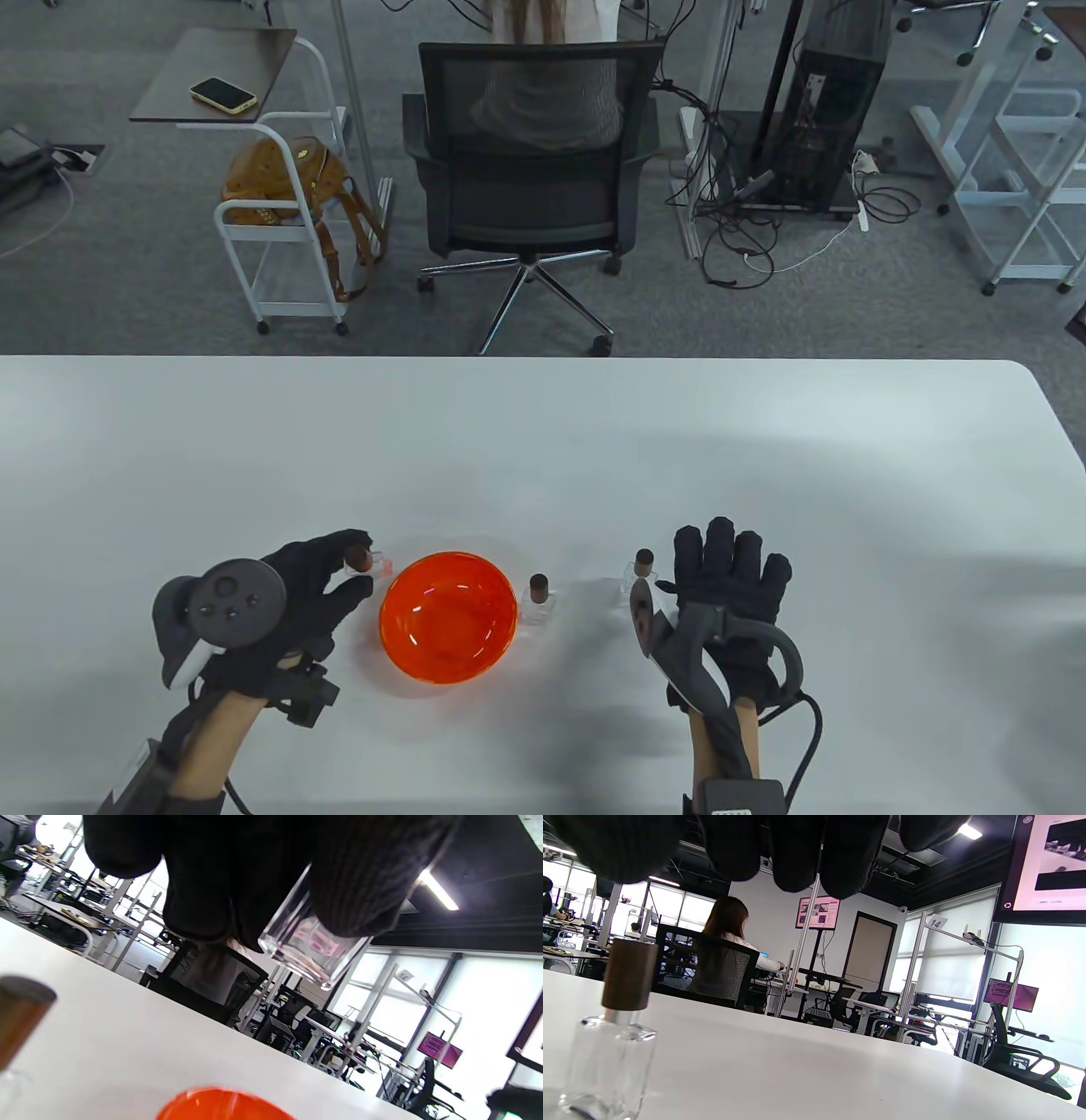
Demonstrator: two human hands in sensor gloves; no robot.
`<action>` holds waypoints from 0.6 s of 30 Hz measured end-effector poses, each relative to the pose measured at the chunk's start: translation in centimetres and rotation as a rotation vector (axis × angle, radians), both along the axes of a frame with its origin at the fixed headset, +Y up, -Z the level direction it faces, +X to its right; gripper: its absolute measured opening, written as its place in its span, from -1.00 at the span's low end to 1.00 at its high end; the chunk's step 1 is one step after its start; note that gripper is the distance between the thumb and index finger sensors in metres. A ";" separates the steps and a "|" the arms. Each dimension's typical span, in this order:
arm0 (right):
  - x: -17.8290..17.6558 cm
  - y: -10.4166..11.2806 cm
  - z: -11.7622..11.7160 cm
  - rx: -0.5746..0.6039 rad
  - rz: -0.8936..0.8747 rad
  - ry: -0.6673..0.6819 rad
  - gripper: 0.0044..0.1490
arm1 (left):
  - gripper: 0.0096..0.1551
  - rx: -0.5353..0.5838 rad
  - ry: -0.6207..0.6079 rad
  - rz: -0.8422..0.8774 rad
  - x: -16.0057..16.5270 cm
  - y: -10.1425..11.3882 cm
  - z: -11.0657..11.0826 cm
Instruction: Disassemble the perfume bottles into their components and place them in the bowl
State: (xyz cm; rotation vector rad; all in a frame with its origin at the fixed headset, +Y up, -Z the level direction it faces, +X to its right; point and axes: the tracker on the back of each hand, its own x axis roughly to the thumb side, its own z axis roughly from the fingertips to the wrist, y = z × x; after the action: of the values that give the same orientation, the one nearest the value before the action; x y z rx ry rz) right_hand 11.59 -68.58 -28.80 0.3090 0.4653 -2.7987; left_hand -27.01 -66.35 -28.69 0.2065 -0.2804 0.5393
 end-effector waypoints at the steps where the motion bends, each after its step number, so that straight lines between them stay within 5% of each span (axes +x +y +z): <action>1: -0.2 0.0 0.0 0.002 0.008 0.003 -0.09 | -0.38 -0.013 -0.008 -0.009 0.3 -0.4 0.0; 7: -3.5 2.3 0.1 0.058 0.029 0.074 -0.10 | -0.38 -0.086 -0.035 -0.073 1.0 -2.4 0.1; 18: -14.9 7.0 -0.1 0.105 -0.119 0.358 -0.13 | -0.39 -0.121 -0.007 -0.081 0.3 -3.3 -0.1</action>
State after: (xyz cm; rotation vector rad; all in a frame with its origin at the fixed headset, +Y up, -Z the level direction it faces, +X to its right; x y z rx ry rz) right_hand -3.31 -61.63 -28.85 -0.1541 0.6956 -2.9588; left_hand -26.75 -69.67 -28.83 0.0754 -0.2611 0.4757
